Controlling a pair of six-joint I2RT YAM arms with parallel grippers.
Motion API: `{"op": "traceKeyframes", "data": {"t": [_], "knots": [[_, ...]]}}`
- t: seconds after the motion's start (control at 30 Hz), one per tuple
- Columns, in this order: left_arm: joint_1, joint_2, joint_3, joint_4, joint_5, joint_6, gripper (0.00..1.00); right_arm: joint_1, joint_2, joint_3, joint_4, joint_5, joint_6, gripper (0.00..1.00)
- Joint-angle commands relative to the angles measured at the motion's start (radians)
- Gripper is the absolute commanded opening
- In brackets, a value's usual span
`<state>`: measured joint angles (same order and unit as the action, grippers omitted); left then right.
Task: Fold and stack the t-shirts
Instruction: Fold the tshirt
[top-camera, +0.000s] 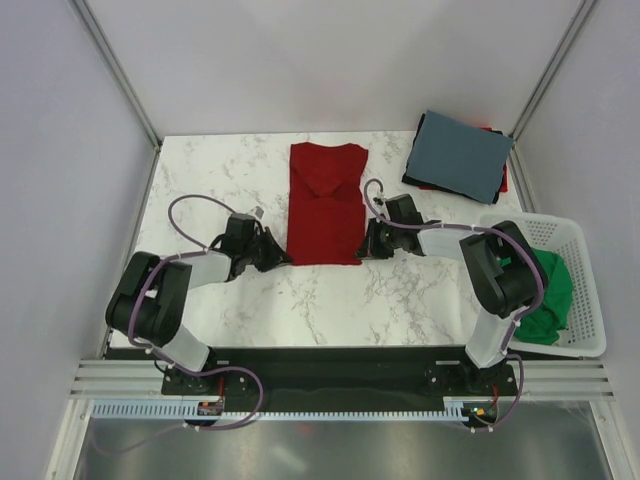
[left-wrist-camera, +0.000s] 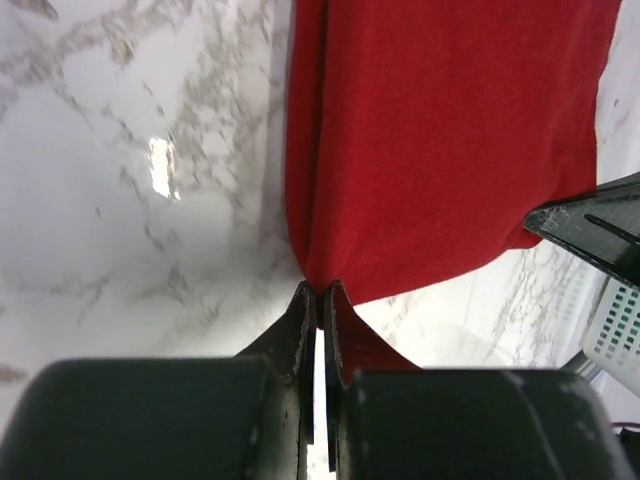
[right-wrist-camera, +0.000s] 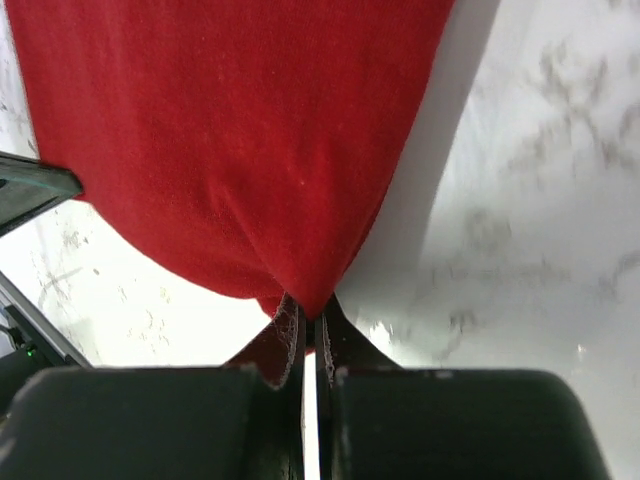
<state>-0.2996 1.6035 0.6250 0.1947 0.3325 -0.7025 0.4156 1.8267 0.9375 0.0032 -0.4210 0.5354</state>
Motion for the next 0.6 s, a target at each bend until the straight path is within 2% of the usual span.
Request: {"op": "traceKeyframes", "data": {"t": [0.0, 0.17, 0.2, 0.4, 0.43, 0.57], "knots": [[-0.027, -0.138, -0.016, -0.079, -0.036, -0.023, 0.02, -0.001, -0.098, -0.057, -0.117, 0.007, 0.003, 0.0], [-0.11, -0.384, -0.013, -0.364, -0.069, -0.054, 0.02, 0.008, -0.355, -0.101, -0.308, 0.037, 0.041, 0.0], [-0.13, -0.483, -0.021, -0.403, -0.076, -0.066, 0.02, 0.017, -0.397, -0.109, -0.343, 0.048, 0.05, 0.0], [-0.347, -0.808, -0.028, -0.673, -0.157, -0.195, 0.02, 0.095, -0.717, -0.143, -0.606, 0.082, 0.125, 0.0], [-0.366, -0.847, -0.025, -0.704, -0.174, -0.233, 0.02, 0.11, -0.789, -0.147, -0.653, 0.083, 0.136, 0.0], [-0.411, -0.944, 0.037, -0.816, -0.19, -0.275, 0.02, 0.153, -0.894, -0.143, -0.753, 0.091, 0.169, 0.0]]}}
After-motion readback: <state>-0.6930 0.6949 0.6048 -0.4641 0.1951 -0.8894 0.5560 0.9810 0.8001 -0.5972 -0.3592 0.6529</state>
